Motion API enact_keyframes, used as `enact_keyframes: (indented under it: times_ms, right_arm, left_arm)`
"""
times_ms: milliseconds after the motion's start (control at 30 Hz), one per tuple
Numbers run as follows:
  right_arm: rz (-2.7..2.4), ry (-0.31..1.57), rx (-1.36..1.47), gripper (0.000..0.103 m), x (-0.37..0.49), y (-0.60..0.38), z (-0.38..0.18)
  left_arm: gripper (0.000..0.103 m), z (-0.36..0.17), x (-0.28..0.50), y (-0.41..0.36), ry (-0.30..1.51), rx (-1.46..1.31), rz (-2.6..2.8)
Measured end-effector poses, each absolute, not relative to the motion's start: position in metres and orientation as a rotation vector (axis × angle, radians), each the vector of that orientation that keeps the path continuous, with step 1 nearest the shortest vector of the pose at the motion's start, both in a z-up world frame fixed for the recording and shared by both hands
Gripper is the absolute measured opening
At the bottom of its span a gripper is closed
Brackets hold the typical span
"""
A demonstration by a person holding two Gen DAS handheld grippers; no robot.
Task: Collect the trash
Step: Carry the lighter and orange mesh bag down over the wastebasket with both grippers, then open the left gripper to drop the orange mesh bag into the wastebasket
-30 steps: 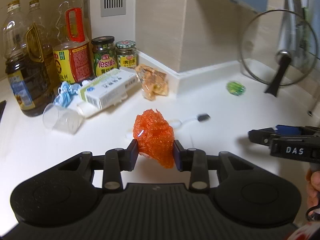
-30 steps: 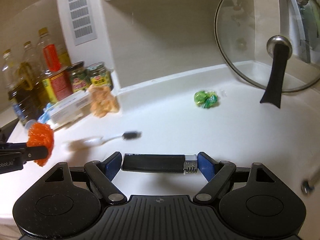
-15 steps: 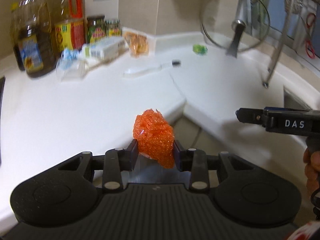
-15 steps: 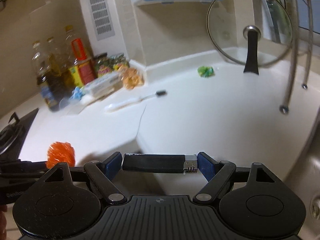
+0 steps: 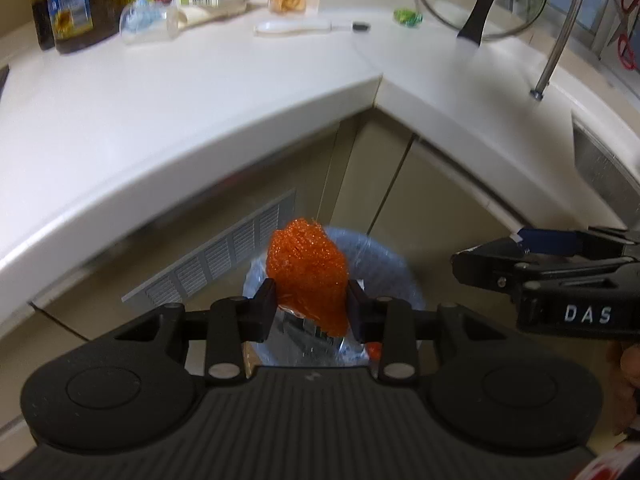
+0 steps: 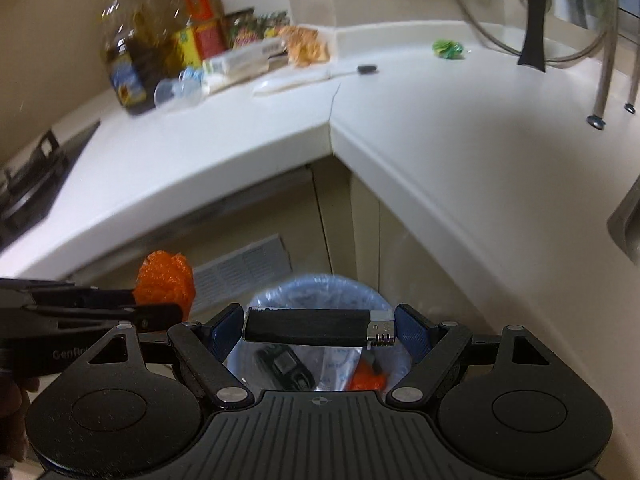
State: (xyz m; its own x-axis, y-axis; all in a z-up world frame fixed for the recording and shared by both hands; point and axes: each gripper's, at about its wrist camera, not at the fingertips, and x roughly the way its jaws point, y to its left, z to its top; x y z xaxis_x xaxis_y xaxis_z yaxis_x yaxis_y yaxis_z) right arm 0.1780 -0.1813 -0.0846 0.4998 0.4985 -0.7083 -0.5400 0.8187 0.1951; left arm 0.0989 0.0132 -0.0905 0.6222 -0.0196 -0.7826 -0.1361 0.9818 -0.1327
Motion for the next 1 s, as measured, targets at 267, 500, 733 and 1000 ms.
enact_keyframes:
  times_ms: [267,500,733,1000]
  right_arm:
    - [0.685,0.884,-0.183,0.081,0.183,-0.172,-0.124]
    - [0.708,0.917,-0.248,0.081,0.192,-0.161,-0.154]
    - [0.721,0.953,-0.27,0.081,0.202,-0.152,-0.179]
    - [0.721,0.974,-0.276,0.081,0.212,-0.15,-0.195]
  left_arm:
    - [0.033,-0.117,0.107,0.017,0.976,-0.221,0.088]
    - [0.033,-0.139,0.124,0.018,1.031,-0.243,0.085]
    - [0.033,-0.159,0.14,0.017,1.066,-0.244,0.077]
    - [0.034,-0.171,0.161,0.013,1.077,-0.237,0.063]
